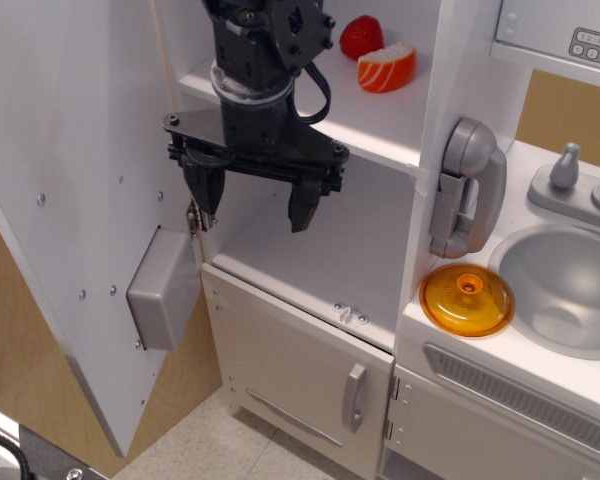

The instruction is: Close fridge

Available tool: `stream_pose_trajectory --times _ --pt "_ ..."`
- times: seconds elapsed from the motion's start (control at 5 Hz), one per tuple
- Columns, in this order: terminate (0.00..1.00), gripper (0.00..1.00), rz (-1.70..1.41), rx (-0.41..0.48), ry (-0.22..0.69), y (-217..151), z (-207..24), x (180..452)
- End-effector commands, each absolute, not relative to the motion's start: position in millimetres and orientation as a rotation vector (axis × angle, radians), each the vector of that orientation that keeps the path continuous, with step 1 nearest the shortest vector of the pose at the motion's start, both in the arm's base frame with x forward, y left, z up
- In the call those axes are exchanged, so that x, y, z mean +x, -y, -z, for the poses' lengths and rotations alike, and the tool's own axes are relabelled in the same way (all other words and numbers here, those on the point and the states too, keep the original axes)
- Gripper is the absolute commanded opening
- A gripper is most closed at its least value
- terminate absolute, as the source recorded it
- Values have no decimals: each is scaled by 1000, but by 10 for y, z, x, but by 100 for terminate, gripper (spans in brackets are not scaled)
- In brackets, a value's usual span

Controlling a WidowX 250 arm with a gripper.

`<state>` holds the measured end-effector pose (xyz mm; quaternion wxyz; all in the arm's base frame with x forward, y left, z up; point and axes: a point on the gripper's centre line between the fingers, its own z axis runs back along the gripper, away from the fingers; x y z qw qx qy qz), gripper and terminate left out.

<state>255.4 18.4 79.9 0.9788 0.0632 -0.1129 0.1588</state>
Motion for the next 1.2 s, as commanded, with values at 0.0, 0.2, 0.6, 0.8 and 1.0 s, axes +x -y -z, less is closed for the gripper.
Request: stream_pose_trajectory --times 0.0,0.2,0.6,0.8,1.0 --pt "0 100 -320 127 227 -184 -799 2554" --pt "0 100 -310 105 261 -239 -882 2372" --pt "0 100 -215 71 257 -498 -982 1855" --pt "0 100 -184 74 240 -683 -977 1679" --pt "0 100 -144 66 204 -808 -1016 1503"
